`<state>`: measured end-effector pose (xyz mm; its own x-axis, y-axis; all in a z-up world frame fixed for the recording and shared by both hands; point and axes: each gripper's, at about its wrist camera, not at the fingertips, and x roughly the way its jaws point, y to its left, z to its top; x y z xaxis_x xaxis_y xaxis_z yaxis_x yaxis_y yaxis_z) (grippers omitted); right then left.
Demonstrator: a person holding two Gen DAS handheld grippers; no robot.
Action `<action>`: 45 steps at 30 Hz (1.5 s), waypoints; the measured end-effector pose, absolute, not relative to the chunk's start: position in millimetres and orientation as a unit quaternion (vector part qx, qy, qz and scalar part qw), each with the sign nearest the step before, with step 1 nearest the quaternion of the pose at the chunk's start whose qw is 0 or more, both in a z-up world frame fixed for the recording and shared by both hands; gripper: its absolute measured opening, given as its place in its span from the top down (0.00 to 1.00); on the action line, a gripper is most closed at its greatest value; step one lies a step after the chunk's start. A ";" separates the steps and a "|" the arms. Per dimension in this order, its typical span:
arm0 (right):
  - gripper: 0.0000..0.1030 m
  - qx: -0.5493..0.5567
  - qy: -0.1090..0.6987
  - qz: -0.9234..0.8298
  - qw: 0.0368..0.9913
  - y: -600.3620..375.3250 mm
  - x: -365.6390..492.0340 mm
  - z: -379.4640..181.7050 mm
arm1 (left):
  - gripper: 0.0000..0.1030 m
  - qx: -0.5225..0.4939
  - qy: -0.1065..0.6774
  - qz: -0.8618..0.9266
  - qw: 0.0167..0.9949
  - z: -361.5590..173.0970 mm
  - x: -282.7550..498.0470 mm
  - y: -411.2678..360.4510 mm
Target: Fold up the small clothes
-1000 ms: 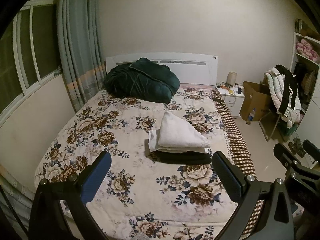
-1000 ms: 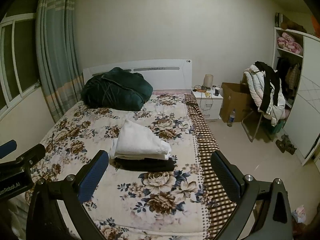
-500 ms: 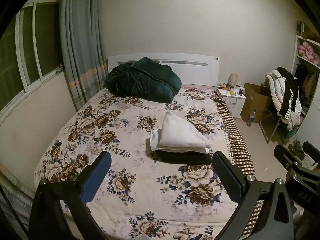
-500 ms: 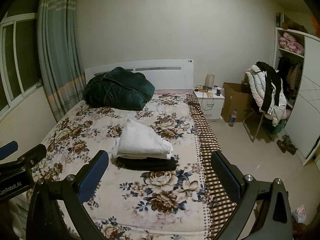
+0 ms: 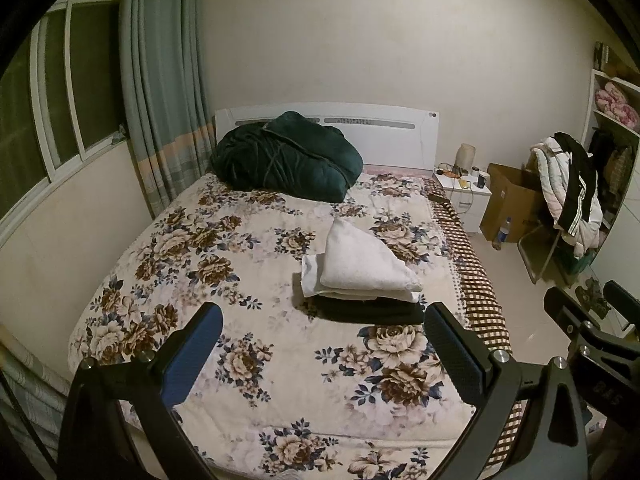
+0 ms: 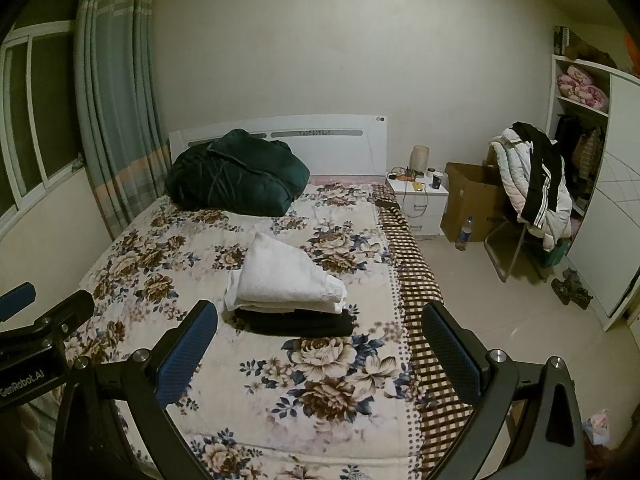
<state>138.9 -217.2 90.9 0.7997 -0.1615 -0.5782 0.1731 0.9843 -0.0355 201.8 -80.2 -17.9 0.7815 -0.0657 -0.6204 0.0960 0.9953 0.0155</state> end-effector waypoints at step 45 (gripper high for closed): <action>0.00 0.010 0.305 -0.083 0.949 -213.7 136.7 83.0 | 0.00 0.022 0.327 -0.034 0.944 -22.5 200.1 -71.0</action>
